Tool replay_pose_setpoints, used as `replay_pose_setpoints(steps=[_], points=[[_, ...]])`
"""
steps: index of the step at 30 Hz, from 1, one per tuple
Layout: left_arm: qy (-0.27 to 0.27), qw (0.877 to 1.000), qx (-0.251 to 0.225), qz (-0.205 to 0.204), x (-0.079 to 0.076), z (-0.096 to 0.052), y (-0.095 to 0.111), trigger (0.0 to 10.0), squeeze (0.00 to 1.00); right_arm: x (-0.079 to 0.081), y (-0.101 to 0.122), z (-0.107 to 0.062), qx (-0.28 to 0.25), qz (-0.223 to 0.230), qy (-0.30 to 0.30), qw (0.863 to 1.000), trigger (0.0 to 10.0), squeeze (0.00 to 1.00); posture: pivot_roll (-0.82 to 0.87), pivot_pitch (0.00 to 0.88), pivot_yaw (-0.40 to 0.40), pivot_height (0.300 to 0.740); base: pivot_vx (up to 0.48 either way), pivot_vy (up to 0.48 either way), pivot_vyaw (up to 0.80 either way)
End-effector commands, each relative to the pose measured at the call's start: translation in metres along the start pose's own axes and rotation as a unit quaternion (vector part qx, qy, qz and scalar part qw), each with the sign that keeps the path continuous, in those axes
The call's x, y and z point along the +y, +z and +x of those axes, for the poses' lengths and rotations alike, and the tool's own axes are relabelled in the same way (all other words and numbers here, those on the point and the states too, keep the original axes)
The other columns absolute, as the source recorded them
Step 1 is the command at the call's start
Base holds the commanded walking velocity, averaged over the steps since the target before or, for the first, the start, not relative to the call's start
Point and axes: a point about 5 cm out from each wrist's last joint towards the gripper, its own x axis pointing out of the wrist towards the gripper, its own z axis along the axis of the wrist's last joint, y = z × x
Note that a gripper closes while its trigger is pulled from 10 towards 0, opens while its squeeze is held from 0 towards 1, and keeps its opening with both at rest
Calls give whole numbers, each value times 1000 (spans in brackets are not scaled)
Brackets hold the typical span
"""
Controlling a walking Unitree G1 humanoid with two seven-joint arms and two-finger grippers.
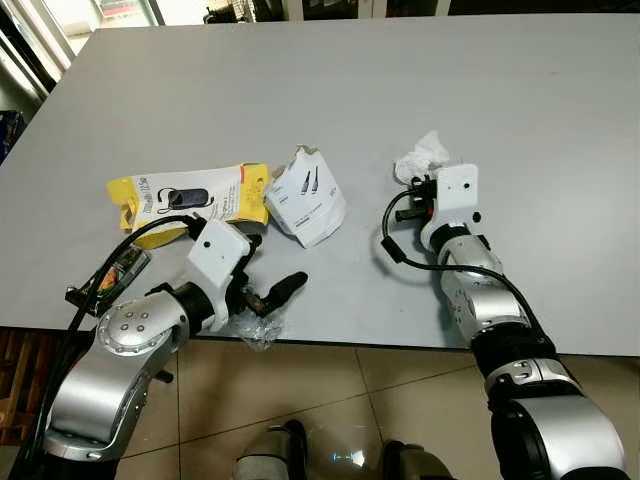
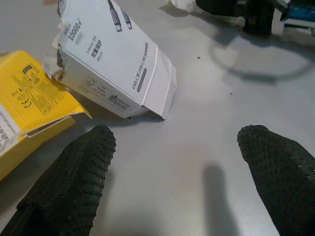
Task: Picking trash to rubbish bin
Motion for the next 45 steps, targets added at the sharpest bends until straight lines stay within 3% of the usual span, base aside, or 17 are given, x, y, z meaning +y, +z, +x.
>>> replay_pose_setpoints(steps=[1,15,24,25,27,28,38,45], points=[[4,1000,0,4,3,-1,1,10000,0,1,4,1,-11,-6,0,1000,0,0,186,192,79,740,0,0,0],[32,999,-29,4,8,4,9,10000,0,-6,30,4,-80,-22,-27,996,0,0,178,193,76,740,0,0,0],[117,991,-72,1,24,5,19,10000,0,-3,48,-4,-123,-22,-25,992,0,0,168,175,59,740,0,0,0],[130,989,-76,2,27,5,20,10000,0,-2,48,-6,-126,-22,-25,991,2275,0,168,172,56,740,0,0,0],[153,985,-84,3,32,4,22,10000,0,0,50,-10,-132,-27,-22,991,4471,0,166,170,53,740,0,0,0],[165,983,-86,2,34,3,22,10000,0,2,51,-12,-136,-32,-20,990,10000,0,163,167,51,740,0,0,0],[253,962,-101,-13,49,0,19,10000,0,5,46,-28,-131,-47,-24,990,10000,0,147,155,28,740,0,0,0],[309,946,-93,-20,58,-5,11,10000,0,-2,43,-35,-118,-51,-36,991,10000,0,139,152,9,740,0,0,0]])
